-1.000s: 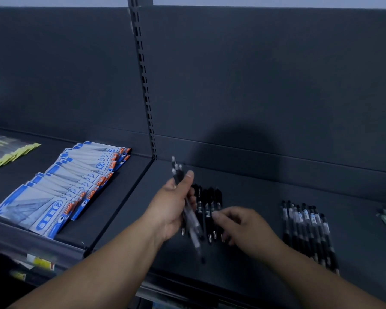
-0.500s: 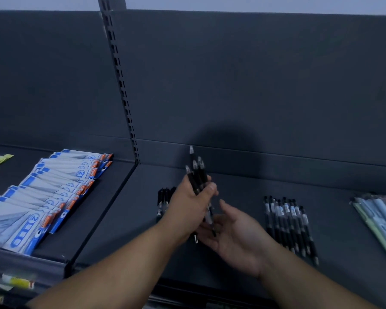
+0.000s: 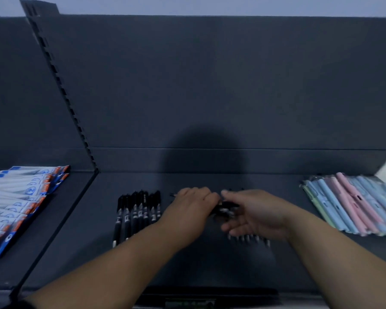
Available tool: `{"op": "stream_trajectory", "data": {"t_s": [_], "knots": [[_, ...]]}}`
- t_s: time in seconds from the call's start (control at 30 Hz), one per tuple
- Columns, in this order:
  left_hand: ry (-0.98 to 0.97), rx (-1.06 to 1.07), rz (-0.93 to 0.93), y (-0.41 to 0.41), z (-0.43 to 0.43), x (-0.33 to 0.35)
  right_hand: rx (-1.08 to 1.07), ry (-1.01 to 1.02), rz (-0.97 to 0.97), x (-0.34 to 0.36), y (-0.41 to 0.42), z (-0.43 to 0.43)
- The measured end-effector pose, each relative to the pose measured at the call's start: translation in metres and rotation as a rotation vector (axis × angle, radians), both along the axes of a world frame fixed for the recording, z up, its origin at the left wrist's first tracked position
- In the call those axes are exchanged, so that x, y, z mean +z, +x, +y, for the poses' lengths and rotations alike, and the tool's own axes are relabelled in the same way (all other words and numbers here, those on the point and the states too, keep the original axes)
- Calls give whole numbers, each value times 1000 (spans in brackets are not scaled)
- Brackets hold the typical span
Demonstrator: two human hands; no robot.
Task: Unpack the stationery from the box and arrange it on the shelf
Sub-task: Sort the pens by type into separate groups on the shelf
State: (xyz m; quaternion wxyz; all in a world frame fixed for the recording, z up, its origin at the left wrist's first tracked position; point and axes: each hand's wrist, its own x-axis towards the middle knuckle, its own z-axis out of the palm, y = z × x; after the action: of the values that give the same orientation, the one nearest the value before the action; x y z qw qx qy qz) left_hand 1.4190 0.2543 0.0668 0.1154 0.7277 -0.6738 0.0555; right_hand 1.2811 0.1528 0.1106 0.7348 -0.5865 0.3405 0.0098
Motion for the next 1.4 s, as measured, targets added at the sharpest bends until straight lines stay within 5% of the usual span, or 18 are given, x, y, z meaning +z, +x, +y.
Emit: {"op": "stream_trajectory", "data": {"t_s": [0.23,0.63,0.83,1.0,1.4], "knots": [[55,19,-122,-34,-40,0,-92,90,-128,-22,-44,-22],[91,-41,-33,-53,-85,-27,-360,-317,24,-58,-90,-77],[280,-87,165,-53,-84,-49,-153,-533,217,-69,-89,-83],[273,-69,349,-50,-83,-43,26,-903,362,-64,-90,-88],[79,39,465,-62,-89,-42,16,-780,394,-71,-85,-128]]}}
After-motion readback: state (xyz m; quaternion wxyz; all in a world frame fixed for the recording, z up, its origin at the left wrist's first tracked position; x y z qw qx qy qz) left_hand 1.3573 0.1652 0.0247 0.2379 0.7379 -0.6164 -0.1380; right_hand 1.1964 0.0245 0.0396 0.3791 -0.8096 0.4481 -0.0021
